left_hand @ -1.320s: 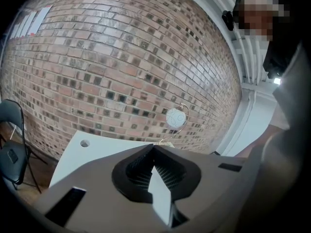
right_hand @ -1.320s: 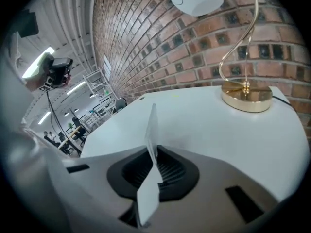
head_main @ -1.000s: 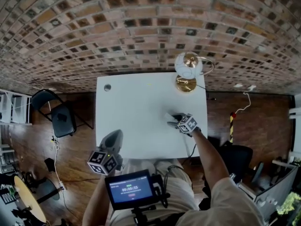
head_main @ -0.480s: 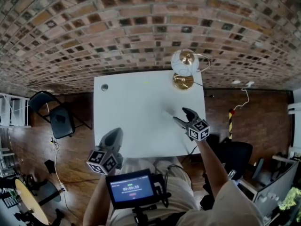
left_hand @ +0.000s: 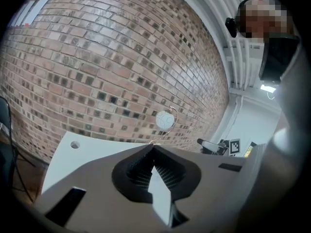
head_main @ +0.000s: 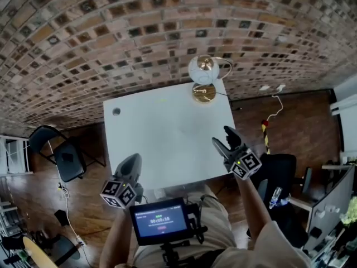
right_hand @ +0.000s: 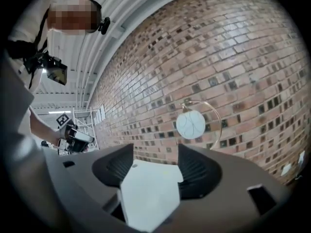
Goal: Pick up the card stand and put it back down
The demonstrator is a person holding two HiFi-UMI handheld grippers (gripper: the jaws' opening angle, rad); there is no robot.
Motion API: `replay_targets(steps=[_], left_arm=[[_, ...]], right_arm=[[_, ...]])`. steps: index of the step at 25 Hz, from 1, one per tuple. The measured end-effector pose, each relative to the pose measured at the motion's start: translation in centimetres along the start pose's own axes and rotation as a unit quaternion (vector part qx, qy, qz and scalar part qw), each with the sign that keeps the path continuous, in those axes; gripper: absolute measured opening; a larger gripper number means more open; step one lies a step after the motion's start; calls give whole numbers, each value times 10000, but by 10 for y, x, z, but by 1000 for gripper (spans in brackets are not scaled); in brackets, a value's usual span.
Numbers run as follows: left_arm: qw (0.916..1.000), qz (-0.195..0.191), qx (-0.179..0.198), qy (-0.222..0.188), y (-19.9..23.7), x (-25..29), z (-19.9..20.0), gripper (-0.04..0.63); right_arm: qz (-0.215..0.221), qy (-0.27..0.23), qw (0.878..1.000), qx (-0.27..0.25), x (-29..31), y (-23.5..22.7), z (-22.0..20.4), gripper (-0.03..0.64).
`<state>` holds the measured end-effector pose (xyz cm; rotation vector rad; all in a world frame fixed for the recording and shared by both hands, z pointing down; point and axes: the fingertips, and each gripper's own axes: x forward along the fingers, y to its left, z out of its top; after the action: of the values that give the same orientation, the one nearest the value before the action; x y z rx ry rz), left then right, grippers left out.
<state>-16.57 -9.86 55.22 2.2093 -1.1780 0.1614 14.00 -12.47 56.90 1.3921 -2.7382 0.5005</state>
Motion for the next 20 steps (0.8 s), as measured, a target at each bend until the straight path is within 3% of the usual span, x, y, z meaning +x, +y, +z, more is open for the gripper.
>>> replay_targets(steps=[8,20], left_arm=[[9988,-372,146,-278,6,-54,19,0],[9949,-787,178,-606,19,-181,10,0]], right_arm=[[-308,-339,9986,-250,-27,79,36,272],[-487,-717,9962,107,-71,219,44,259]])
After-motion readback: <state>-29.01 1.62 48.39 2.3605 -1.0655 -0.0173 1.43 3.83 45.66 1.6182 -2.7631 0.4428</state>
